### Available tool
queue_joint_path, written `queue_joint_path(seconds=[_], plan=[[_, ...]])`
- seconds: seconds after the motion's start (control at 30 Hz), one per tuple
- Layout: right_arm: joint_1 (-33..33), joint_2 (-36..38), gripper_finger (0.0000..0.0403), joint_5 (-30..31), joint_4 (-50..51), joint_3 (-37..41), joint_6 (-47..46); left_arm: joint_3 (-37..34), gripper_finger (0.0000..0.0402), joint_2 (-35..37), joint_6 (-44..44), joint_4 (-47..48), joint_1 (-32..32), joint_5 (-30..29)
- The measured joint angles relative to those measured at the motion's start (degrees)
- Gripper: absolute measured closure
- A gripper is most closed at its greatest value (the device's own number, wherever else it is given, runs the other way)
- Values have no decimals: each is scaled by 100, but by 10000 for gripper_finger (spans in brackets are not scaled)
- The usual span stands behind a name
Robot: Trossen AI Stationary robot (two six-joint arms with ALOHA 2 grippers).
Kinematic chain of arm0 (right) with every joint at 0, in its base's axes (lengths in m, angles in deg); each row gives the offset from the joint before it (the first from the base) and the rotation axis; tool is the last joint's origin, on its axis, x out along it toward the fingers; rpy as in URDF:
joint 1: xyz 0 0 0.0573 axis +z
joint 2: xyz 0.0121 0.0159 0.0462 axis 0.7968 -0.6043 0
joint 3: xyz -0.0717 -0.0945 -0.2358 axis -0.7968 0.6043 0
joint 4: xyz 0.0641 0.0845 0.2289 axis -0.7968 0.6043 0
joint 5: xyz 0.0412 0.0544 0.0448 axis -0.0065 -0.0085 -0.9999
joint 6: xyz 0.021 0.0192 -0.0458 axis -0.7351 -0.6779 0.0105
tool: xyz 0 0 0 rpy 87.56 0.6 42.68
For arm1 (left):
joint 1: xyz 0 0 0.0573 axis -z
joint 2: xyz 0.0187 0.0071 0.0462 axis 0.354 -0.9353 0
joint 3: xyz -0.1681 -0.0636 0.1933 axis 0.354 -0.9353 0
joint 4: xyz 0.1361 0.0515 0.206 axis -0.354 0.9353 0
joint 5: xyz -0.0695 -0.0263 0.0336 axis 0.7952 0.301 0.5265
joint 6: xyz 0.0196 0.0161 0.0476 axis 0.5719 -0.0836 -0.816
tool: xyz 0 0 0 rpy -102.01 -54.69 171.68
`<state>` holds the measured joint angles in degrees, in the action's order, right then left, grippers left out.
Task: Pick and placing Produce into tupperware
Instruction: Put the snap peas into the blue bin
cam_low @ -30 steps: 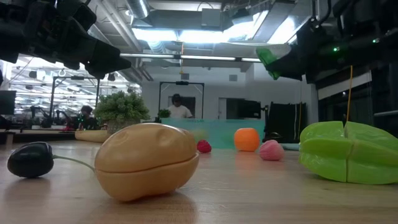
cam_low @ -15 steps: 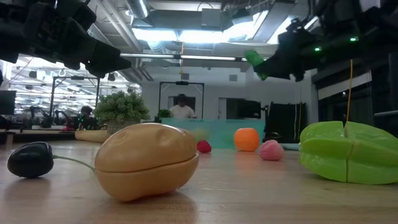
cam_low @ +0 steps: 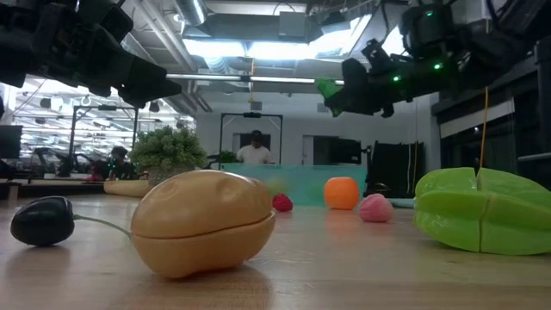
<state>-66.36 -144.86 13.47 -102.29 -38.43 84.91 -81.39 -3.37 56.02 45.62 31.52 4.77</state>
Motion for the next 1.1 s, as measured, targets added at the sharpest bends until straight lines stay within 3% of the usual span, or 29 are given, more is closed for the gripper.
queue_joint_path(seconds=[0.37,0.8,1.1], plan=[[-256,-747,285,-580,312,-758,150,0,165,0,0,4,0,0],[-544,-765,285,-1469,4174,-2323,109,0,165,0,-2,20,0,2],[-699,-765,285,-1979,6158,-3091,6,2,165,0,-2,22,0,2]])
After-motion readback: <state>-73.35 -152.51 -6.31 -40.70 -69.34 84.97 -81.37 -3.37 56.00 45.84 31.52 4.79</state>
